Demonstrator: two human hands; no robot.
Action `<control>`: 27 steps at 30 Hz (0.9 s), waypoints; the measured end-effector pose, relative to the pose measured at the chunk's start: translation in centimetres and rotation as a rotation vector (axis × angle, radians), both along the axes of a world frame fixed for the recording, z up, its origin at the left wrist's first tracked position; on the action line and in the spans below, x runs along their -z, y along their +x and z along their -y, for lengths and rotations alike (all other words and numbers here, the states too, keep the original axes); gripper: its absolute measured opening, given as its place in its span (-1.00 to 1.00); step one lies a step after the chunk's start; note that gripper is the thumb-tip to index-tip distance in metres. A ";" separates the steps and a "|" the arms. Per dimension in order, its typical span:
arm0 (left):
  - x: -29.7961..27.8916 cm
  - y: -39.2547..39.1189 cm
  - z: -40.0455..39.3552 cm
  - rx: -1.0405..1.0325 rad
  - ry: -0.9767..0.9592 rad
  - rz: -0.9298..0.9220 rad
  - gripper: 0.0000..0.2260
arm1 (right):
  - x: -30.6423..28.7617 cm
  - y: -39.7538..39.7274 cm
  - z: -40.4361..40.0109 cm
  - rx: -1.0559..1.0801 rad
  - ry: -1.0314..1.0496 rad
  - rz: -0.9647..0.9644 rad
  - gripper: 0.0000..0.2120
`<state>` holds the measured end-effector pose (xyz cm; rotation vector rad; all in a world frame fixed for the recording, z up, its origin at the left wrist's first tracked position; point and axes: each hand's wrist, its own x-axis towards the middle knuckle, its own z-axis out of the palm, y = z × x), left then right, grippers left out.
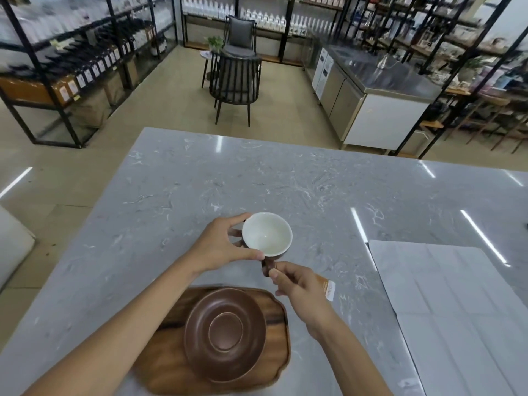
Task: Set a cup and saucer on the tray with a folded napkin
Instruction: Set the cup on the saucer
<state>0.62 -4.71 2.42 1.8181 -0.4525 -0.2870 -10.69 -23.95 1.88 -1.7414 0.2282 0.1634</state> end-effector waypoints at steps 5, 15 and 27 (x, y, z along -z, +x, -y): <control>-0.3 -2.2 -1.9 -0.009 0.011 0.010 -0.29 | -0.5 -2.0 -1.2 -0.033 0.065 -0.015 -0.81; 1.5 -7.3 -4.8 -0.062 0.009 -0.048 -0.30 | 0.5 -5.9 -3.3 -0.077 0.048 -0.045 -0.84; 3.8 -11.6 -7.5 -0.039 0.001 -0.125 -0.24 | 2.3 -10.4 -5.9 -0.086 0.067 -0.099 -0.83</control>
